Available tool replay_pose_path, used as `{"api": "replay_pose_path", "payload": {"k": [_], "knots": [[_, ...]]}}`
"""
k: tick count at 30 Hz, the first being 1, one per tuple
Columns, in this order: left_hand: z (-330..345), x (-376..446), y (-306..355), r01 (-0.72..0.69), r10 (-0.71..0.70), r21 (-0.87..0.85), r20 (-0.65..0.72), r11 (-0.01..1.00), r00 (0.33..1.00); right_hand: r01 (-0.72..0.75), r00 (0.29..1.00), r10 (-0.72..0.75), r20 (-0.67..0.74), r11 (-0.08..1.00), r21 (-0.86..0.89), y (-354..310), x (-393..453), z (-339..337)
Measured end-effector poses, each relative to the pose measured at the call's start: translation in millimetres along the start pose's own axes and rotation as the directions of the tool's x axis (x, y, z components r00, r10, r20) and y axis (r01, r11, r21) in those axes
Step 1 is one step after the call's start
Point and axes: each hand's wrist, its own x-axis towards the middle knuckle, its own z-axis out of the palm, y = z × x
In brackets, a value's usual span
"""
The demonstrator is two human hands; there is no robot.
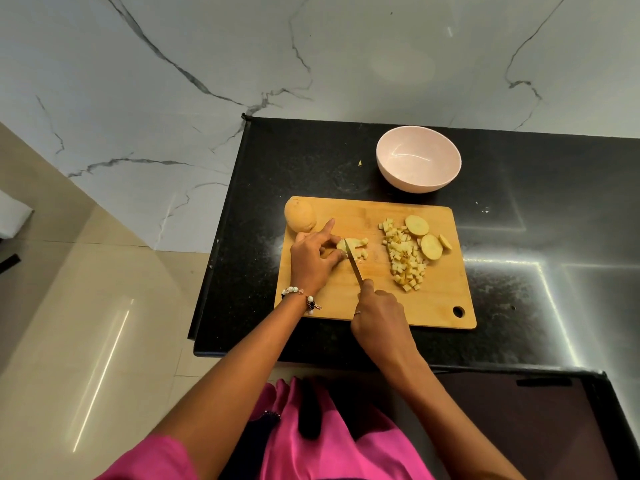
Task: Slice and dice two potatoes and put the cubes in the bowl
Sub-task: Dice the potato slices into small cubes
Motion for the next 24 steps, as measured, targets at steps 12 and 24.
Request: {"api": "replay_pose_path", "payload": {"k": [12, 24], "knots": [[-2.7, -3.6, 0.6, 0.022, -0.022, 0.001, -0.046, 1.0, 0.999, 0.008, 1.0, -0.007, -0.022, 0.997, 0.076, -6.6, 29.6, 1.5], [0.1, -2.4, -0.3, -0.011, 0.013, 0.022, -0.079, 1.0, 0.997, -0.019, 0.999, 0.017, -0.043, 0.999, -0.046, -24.6, 25.2, -1.3]]}}
